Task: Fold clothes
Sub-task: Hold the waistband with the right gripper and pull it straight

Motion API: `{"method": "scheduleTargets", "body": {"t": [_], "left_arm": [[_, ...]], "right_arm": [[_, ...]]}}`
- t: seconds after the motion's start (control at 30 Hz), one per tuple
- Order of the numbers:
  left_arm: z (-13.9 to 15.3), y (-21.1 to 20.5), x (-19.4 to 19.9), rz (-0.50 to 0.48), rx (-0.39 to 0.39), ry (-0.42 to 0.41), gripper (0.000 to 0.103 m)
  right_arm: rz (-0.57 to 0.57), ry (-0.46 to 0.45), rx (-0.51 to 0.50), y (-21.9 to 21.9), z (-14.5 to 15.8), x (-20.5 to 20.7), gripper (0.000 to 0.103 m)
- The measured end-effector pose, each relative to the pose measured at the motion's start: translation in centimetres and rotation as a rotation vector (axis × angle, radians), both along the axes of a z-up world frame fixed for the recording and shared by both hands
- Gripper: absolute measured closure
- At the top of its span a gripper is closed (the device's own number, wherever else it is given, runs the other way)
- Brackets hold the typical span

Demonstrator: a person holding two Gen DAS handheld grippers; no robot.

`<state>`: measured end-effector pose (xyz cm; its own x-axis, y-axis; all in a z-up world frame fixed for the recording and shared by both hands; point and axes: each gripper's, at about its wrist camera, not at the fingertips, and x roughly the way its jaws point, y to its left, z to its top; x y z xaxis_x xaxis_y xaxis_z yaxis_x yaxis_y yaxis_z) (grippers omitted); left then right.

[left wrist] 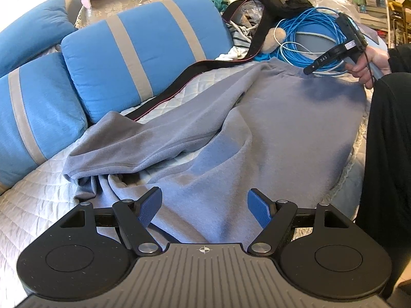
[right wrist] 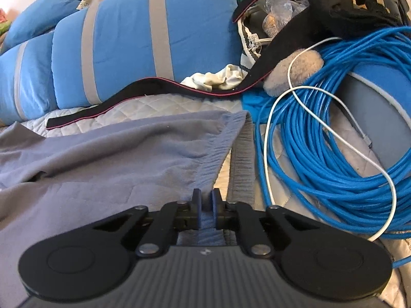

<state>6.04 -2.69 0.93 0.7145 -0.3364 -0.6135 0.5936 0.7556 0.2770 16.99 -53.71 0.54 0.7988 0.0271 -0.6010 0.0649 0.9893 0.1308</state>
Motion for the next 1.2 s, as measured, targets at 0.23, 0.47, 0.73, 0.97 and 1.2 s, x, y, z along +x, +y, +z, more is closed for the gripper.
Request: {"method": "scheduleTargets", "body": {"t": [0.23, 0.47, 0.73, 0.97, 1.2], "left_arm": [[-0.1, 0.1, 0.1, 0.008, 0.0, 0.003, 0.03], [-0.2, -0.1, 0.1, -0.002, 0.01, 0.005, 0.03], [-0.4, 0.0, 0.1, -0.006, 0.013, 0.007, 0.03], [-0.4, 0.1, 0.2, -0.004, 0.014, 0.009, 0.03], [-0.4, -0.1, 0.1, -0.014, 0.017, 0.01, 0.03]], "right_arm": [[-0.025, 0.044, 0.174, -2.2, -0.3, 0.4, 0.086], [-0.038, 0.058, 0.267, -3.4, -1.1, 0.9, 0.084], [-0.085, 0.056, 0.478, -5.6, -1.8, 1.1, 0.084], [-0.049, 0.099, 0.404, -4.8, -1.8, 2.4, 0.084], [-0.014, 0.056, 0.214, -3.4, 0.4, 1.9, 0.095]]}}
